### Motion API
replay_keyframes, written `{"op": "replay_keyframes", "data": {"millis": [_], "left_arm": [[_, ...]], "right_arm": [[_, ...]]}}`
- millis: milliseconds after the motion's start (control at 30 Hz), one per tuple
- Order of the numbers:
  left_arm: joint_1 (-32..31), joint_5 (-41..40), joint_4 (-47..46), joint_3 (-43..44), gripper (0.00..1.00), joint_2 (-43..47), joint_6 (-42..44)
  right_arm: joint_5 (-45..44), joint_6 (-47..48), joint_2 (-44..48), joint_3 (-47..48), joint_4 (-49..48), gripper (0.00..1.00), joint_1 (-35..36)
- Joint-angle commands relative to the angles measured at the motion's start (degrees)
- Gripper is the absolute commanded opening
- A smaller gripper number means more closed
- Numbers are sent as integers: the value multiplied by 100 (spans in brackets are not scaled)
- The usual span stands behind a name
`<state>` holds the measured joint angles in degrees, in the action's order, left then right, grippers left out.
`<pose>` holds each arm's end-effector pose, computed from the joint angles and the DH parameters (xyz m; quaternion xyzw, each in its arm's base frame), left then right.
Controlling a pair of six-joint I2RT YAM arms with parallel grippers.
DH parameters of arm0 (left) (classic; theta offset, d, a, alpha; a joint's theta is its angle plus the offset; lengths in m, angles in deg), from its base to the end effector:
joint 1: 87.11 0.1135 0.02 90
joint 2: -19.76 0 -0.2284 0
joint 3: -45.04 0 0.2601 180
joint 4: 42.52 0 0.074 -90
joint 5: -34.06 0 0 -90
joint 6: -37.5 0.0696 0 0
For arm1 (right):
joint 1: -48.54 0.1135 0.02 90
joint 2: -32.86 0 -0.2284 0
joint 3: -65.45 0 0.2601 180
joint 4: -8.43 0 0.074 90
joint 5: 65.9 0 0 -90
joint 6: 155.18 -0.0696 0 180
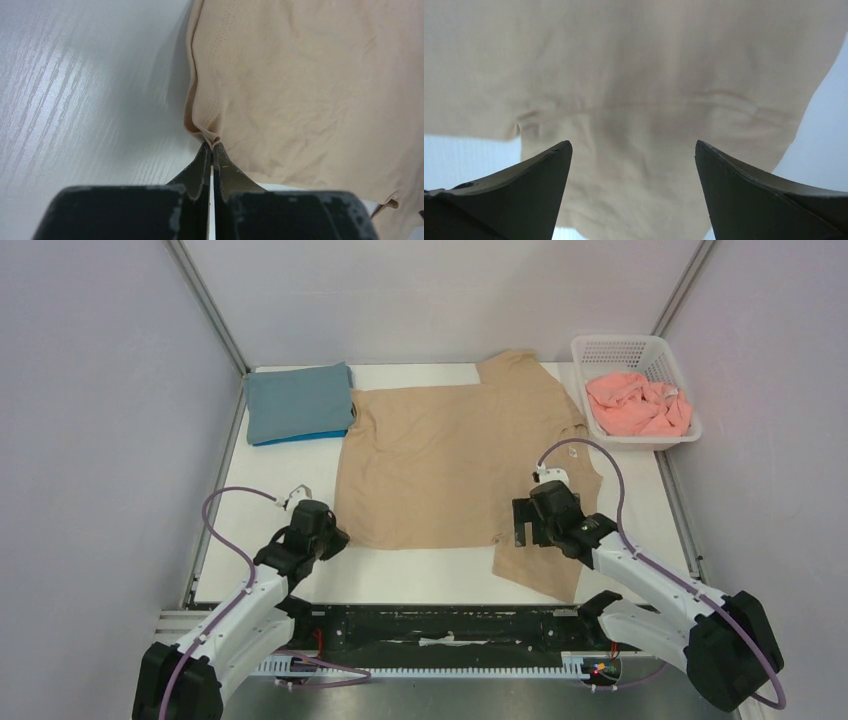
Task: Fold and stack the t-shirts
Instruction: Grab the side of the flattened tshirt closest away from the robot with both arms
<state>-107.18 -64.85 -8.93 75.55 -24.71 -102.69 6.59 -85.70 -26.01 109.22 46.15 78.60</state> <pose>0.1970 -0.0605 0.1054 -0.2686 0.8901 -0.1485 0.3369 0.2164 0.1010 0.1294 -0.0295 0.9376 0.0042 0.3465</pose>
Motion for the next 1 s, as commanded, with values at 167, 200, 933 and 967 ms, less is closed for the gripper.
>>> {"op": "replay_keyframes", "data": {"millis": [167,200,933,967], "left_arm": [[-2,-161,-21,15,2,36,223],[-1,-187,-25,8,2,36,227],[1,-288,356,171,2,78,108],[-5,-312,540,249,2,81,70]], "right_arm": [[960,-864,1058,-507,2113,87,406],[910,-943,1035,-521,2283,86,440],[1217,-785,537,-748,2296,6,808],[1137,-721,578,-545,2568,1,808]]}}
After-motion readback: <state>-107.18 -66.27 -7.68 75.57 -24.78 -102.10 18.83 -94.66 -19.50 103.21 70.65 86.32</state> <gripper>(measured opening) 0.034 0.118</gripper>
